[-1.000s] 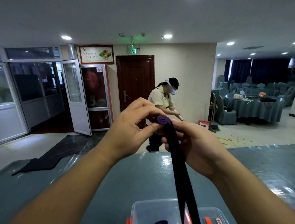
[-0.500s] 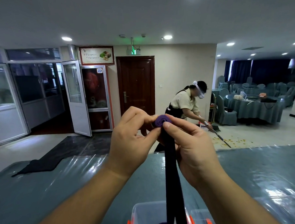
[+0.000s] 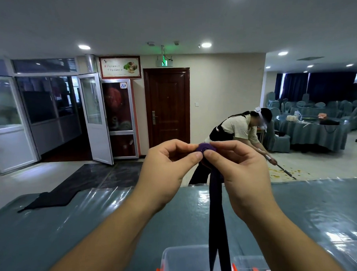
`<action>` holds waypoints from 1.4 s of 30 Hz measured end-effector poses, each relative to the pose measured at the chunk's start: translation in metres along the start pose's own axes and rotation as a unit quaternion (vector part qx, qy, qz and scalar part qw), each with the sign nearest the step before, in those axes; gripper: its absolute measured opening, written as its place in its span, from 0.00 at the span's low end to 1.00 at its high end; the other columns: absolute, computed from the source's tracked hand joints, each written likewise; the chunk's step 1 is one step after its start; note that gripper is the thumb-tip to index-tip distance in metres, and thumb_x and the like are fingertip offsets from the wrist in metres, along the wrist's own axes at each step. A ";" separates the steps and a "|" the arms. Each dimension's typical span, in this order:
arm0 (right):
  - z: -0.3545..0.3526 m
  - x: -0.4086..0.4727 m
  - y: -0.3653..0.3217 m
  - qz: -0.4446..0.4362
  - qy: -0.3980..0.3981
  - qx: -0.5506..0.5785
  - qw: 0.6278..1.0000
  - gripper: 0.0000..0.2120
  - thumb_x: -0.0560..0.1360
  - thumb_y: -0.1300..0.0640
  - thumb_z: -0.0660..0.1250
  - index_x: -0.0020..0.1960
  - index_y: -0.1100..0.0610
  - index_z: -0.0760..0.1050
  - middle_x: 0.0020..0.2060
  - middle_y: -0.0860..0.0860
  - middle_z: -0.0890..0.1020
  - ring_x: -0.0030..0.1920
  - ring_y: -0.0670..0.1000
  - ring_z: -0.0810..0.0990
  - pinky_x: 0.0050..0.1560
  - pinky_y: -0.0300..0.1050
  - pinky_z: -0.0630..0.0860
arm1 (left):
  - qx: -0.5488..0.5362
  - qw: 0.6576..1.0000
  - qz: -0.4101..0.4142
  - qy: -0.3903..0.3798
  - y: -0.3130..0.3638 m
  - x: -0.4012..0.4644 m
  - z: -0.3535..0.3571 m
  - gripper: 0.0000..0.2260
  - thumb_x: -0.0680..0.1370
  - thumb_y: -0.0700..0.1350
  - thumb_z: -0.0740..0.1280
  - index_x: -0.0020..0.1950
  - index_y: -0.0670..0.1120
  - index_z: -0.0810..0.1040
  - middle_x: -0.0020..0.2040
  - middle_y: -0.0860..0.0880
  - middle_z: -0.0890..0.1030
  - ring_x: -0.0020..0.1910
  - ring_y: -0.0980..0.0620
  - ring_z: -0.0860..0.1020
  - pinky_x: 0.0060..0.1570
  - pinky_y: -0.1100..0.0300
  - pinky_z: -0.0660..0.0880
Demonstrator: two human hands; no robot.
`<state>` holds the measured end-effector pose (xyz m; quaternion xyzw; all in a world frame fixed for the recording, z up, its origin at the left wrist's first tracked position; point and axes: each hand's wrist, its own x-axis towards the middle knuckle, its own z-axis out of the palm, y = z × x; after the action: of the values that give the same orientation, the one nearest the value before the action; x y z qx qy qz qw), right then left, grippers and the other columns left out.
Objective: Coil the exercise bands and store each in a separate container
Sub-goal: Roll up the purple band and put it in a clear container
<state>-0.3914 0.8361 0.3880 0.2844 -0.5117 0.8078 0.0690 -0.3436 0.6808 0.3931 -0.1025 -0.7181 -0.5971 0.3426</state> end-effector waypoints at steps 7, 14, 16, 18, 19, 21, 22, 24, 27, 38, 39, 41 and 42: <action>0.012 0.000 0.009 0.029 0.008 0.046 0.998 0.12 0.76 0.67 0.73 0.56 0.54 0.86 0.48 0.53 0.90 0.53 0.52 0.89 0.54 0.40 0.84 | -0.203 0.973 -0.058 0.095 -0.016 -0.004 0.027 0.06 0.72 0.43 0.77 0.48 0.49 0.88 0.49 0.43 0.88 0.53 0.45 0.87 0.52 0.60 0.82; -0.013 0.004 0.001 0.014 -0.074 -0.116 0.990 0.13 0.77 0.69 0.72 0.57 0.56 0.85 0.46 0.50 0.90 0.50 0.50 0.89 0.55 0.41 0.84 | -0.026 0.994 -0.108 0.004 -0.017 0.004 0.003 0.05 0.75 0.49 0.78 0.48 0.49 0.88 0.46 0.48 0.88 0.47 0.54 0.86 0.49 0.62 0.81; -0.017 0.004 -0.004 -0.001 -0.118 -0.188 0.975 0.14 0.77 0.68 0.73 0.59 0.55 0.85 0.47 0.48 0.90 0.50 0.47 0.89 0.55 0.39 0.83 | -0.025 0.986 -0.135 -0.091 -0.007 0.010 -0.008 0.09 0.76 0.45 0.78 0.55 0.51 0.87 0.49 0.47 0.88 0.50 0.51 0.87 0.50 0.62 0.82; -0.019 0.005 -0.009 0.004 -0.143 -0.233 0.962 0.16 0.76 0.64 0.76 0.59 0.49 0.82 0.46 0.47 0.90 0.49 0.45 0.89 0.55 0.39 0.84 | 0.031 0.972 -0.143 -0.183 0.003 0.017 -0.018 0.10 0.77 0.45 0.76 0.58 0.52 0.87 0.52 0.49 0.88 0.53 0.51 0.87 0.53 0.62 0.82; -0.020 0.005 -0.011 0.010 -0.146 -0.244 0.959 0.15 0.75 0.62 0.77 0.58 0.49 0.79 0.45 0.47 0.90 0.48 0.45 0.89 0.53 0.41 0.84 | 0.067 0.966 -0.139 -0.206 0.007 0.019 -0.021 0.09 0.77 0.46 0.76 0.57 0.53 0.87 0.52 0.50 0.88 0.53 0.52 0.87 0.55 0.60 0.82; -0.019 0.005 -0.013 0.004 -0.144 -0.247 0.958 0.12 0.74 0.61 0.78 0.54 0.53 0.79 0.43 0.48 0.90 0.46 0.47 0.89 0.52 0.45 0.85 | 0.098 0.966 -0.125 -0.205 0.011 0.021 -0.025 0.09 0.77 0.47 0.77 0.57 0.53 0.87 0.52 0.50 0.88 0.53 0.51 0.87 0.58 0.55 0.82; -0.020 0.005 -0.014 -0.009 -0.137 -0.243 0.960 0.09 0.74 0.61 0.78 0.51 0.55 0.81 0.42 0.48 0.90 0.45 0.47 0.89 0.53 0.47 0.85 | 0.087 0.969 -0.122 -0.195 0.011 0.021 -0.025 0.09 0.76 0.46 0.77 0.56 0.53 0.87 0.52 0.49 0.88 0.53 0.50 0.87 0.59 0.54 0.82; -0.020 0.006 -0.015 -0.029 -0.118 -0.219 0.968 0.07 0.73 0.62 0.78 0.50 0.56 0.85 0.43 0.48 0.90 0.47 0.48 0.89 0.54 0.48 0.85 | 0.027 0.976 -0.122 -0.179 0.010 0.018 -0.023 0.09 0.77 0.44 0.76 0.56 0.51 0.87 0.53 0.47 0.88 0.55 0.48 0.87 0.58 0.56 0.82; -0.020 0.006 -0.013 -0.036 -0.124 -0.161 0.979 0.12 0.74 0.65 0.77 0.55 0.53 0.87 0.48 0.44 0.90 0.53 0.44 0.88 0.55 0.43 0.85 | -0.115 0.978 -0.130 -0.113 0.003 0.013 -0.011 0.10 0.74 0.44 0.75 0.55 0.46 0.88 0.54 0.41 0.88 0.54 0.46 0.87 0.54 0.61 0.82; -0.026 0.013 -0.026 -0.062 -0.170 -0.299 0.937 0.12 0.75 0.61 0.77 0.53 0.44 0.87 0.45 0.41 0.89 0.51 0.42 0.88 0.56 0.40 0.84 | 0.078 0.976 -0.111 -0.170 0.015 0.018 -0.012 0.08 0.77 0.45 0.77 0.55 0.52 0.88 0.48 0.50 0.88 0.45 0.57 0.85 0.45 0.67 0.79; -0.026 0.013 -0.027 -0.062 -0.177 -0.307 0.933 0.13 0.74 0.59 0.78 0.55 0.44 0.86 0.45 0.41 0.89 0.49 0.41 0.88 0.54 0.38 0.83 | 0.117 0.971 -0.099 -0.184 0.021 0.021 -0.016 0.08 0.76 0.46 0.78 0.55 0.52 0.88 0.48 0.51 0.88 0.46 0.58 0.86 0.45 0.67 0.79; -0.026 0.014 -0.028 -0.052 -0.164 -0.292 0.941 0.16 0.73 0.56 0.80 0.57 0.45 0.82 0.47 0.42 0.89 0.48 0.42 0.88 0.52 0.36 0.83 | 0.137 0.967 -0.093 -0.194 0.032 0.025 -0.021 0.10 0.75 0.47 0.78 0.55 0.52 0.88 0.49 0.52 0.89 0.51 0.56 0.86 0.51 0.63 0.82; -0.026 0.015 -0.028 -0.053 -0.152 -0.278 0.947 0.16 0.72 0.56 0.80 0.57 0.46 0.82 0.47 0.44 0.89 0.49 0.43 0.88 0.52 0.37 0.84 | 0.126 0.970 -0.091 -0.187 0.034 0.026 -0.022 0.10 0.75 0.46 0.78 0.56 0.52 0.88 0.50 0.51 0.89 0.52 0.54 0.87 0.53 0.61 0.82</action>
<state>-0.4022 0.8691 0.4100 0.4003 -0.7046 0.5755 0.1098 -0.3361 0.6621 0.4368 -0.1022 -0.8451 -0.5008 0.1566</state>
